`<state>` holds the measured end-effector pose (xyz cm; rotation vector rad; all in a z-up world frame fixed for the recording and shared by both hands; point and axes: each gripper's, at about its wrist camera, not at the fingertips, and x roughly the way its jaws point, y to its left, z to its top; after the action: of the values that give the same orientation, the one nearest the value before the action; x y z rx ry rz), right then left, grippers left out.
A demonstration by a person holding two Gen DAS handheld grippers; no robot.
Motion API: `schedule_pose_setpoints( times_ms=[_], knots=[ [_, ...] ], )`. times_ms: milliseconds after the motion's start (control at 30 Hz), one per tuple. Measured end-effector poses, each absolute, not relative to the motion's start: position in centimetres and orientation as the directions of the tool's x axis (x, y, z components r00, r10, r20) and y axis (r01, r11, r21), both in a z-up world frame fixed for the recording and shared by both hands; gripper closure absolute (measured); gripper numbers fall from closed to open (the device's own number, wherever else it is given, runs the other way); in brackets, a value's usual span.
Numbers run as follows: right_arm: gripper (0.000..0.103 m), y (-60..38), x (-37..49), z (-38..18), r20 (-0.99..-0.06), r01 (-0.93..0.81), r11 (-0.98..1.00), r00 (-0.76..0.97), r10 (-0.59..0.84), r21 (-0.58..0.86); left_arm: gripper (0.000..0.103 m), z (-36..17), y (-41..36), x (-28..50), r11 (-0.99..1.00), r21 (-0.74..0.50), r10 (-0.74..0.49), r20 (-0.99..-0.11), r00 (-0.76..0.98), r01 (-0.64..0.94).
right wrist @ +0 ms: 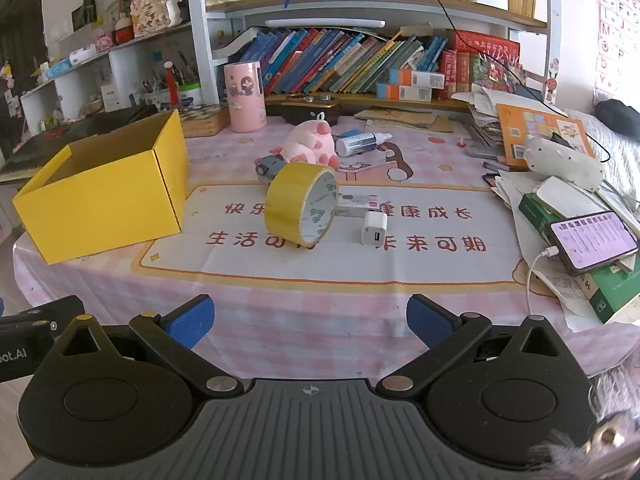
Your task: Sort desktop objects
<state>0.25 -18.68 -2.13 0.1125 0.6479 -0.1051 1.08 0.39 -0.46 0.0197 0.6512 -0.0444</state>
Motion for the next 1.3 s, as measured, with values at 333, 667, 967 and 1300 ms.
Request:
schedule_pose_setpoints(
  times_ms=[333, 667, 967, 1300],
  knots=[
    [0.0, -18.2, 0.4, -2.1, -0.607, 0.133, 0.989, 0.792, -0.067, 0.064, 0.0, -0.8, 0.9, 1.3, 0.999, 0.013, -0.016, -0.617, 0.787, 0.03],
    [0.0, -17.8, 0.7, -2.2, -0.605, 0.124, 0.991, 0.794, -0.066, 0.055, 0.0, -0.8, 1.2, 1.1, 0.998, -0.003, -0.05, -0.593, 0.803, 0.059],
    [0.0, -17.5, 0.8, -2.2, -0.605, 0.115, 0.991, 0.795, -0.054, 0.062, 0.0, -0.8, 1.4, 1.3, 0.995, -0.045, -0.1, -0.58, 0.809, 0.091],
    [0.0, -17.2, 1.0, -2.2, -0.599, 0.122, 0.991, 0.798, -0.067, 0.053, 0.0, -0.7, 1.2, 1.4, 0.99, -0.059, -0.138, -0.578, 0.805, 0.127]
  ],
)
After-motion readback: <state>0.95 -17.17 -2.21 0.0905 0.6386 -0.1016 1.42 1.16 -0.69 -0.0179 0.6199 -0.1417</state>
